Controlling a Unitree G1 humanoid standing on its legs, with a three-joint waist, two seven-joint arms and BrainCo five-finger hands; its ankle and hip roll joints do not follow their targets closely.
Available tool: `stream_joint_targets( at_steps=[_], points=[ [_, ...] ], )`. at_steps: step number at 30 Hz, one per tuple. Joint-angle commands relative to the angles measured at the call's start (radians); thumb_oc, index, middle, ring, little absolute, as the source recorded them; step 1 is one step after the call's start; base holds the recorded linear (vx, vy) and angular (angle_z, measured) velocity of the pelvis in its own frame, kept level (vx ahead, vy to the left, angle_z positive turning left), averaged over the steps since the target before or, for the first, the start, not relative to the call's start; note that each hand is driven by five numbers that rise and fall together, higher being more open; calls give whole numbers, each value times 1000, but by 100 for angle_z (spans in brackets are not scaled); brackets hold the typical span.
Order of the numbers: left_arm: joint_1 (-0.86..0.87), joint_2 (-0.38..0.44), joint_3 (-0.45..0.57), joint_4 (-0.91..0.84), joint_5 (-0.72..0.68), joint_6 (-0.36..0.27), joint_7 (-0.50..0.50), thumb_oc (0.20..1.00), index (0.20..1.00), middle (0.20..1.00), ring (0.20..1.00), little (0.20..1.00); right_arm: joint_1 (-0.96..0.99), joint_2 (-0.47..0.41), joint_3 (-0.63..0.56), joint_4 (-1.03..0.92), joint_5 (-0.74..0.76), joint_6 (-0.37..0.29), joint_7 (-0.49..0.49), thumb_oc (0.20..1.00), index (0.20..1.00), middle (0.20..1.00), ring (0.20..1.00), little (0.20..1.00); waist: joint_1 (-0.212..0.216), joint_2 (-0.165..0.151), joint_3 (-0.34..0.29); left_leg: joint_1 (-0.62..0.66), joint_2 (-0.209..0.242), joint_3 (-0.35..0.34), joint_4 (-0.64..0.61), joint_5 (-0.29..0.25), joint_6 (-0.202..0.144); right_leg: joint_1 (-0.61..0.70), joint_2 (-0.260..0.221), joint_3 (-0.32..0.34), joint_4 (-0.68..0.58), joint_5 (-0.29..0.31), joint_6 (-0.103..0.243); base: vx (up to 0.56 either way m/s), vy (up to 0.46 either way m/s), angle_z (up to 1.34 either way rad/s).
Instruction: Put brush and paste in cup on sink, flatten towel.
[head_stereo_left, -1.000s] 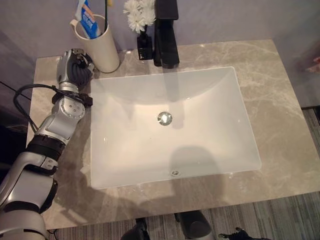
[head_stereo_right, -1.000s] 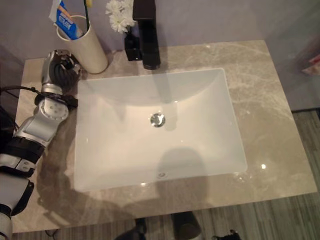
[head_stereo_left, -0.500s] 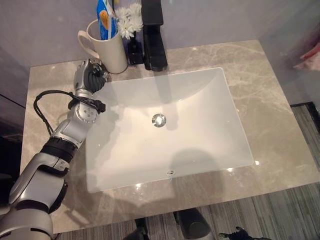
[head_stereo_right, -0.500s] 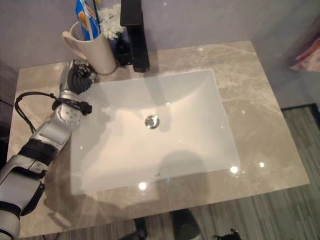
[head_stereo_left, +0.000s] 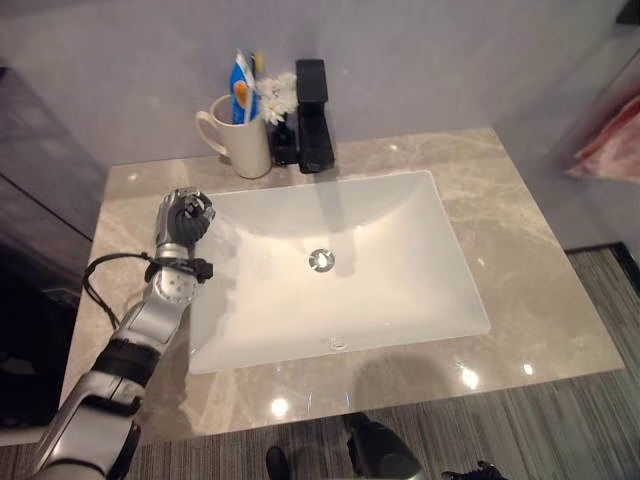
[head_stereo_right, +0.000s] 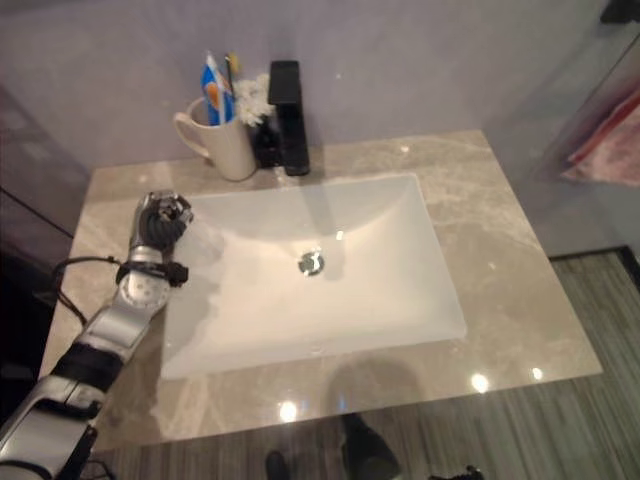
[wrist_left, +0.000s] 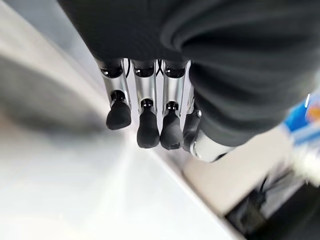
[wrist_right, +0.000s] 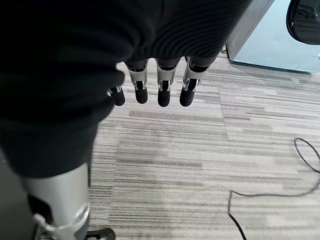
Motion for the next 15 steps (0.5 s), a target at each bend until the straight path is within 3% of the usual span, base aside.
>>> stream_joint_targets(
  at_steps=[1,8,15],
  points=[
    [87,50,159,-154,6,-84,-29,200,200,200,200,200,-2,-14,-39,52,5,19,21,1000,1000,1000,1000,1000,39,-17,-2,90,-48,-3,12,-58,16,-9,-45,-4,110,-94,92,-6,60,15],
    [410,-4,362,-393,-89,-154,-97,200,200,200,200,200,-1,2,-79,62,2,18,39,1000,1000,1000,1000,1000,104,-55,-48,145,-72,-18,14,-80,56,56,-62,-12,106,-85,112,-34,93,6],
    [569,-86,420,-495,-204,-182,-176,200,200,200,200,200,2,17,-110,49,15,19,39,1000,1000,1000,1000,1000,153,-99,-42,148,-124,-31,90,-124,101,90,-111,-28,103,-38,145,-115,127,5]
  ],
)
